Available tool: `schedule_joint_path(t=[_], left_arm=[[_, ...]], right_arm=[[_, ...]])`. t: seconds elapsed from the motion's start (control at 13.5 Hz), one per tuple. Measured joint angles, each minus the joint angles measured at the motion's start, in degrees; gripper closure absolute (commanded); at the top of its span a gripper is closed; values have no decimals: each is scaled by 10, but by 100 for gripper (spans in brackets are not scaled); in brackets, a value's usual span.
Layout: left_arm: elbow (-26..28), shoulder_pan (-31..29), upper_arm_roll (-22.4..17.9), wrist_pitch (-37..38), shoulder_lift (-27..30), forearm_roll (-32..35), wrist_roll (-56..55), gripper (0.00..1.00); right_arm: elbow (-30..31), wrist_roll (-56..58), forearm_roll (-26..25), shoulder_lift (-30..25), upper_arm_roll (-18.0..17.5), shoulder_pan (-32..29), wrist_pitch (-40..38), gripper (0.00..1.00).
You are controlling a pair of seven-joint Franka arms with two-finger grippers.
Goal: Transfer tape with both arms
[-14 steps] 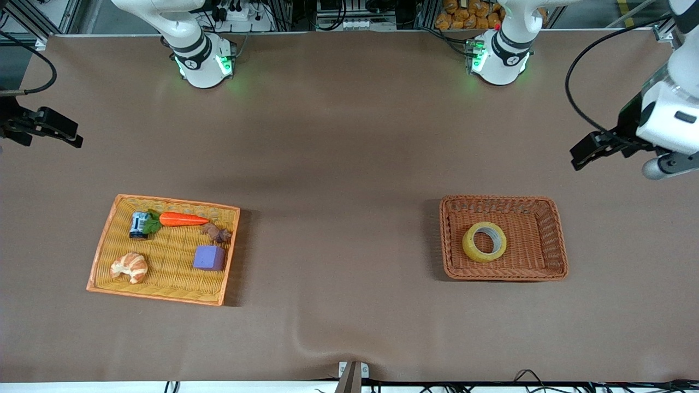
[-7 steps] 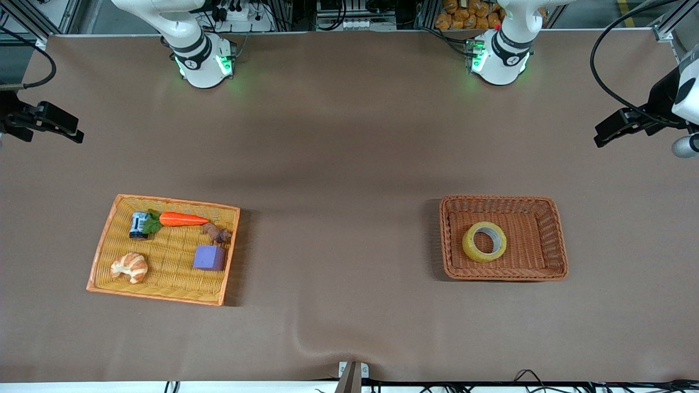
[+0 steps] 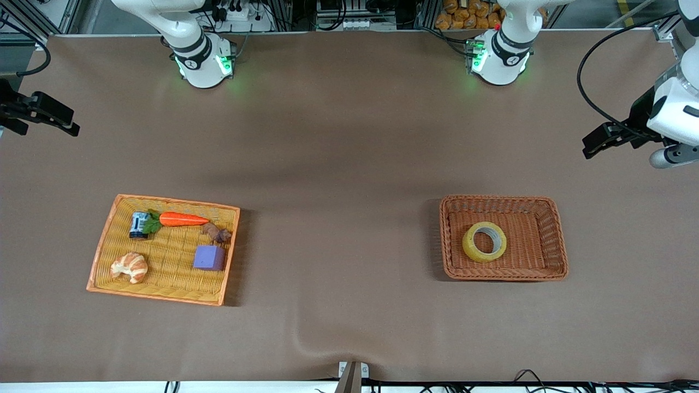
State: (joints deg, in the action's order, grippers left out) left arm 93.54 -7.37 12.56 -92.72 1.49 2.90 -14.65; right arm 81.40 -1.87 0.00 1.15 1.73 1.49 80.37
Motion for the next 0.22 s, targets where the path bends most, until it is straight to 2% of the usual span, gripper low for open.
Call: schedule_joint_path(t=[0.22], left_arm=[[-1,0,0,6,7,0,52,0]], right_arm=[[0,0,0,0,0,0,0,0]])
